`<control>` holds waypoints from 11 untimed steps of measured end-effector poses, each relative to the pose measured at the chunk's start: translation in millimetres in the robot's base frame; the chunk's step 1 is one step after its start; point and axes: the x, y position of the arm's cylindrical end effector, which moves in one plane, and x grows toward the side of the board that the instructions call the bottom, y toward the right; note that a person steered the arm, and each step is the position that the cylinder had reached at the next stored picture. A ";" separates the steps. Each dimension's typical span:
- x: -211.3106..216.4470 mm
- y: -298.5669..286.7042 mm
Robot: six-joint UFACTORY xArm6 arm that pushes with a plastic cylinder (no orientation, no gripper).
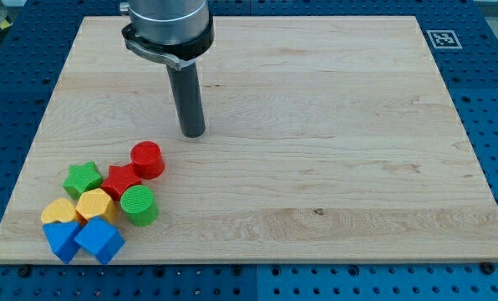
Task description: Nudge the blue triangle and blue cube right a bit
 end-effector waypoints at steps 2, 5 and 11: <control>-4.5 -51.6; -14.0 -222.1; 168.6 -207.4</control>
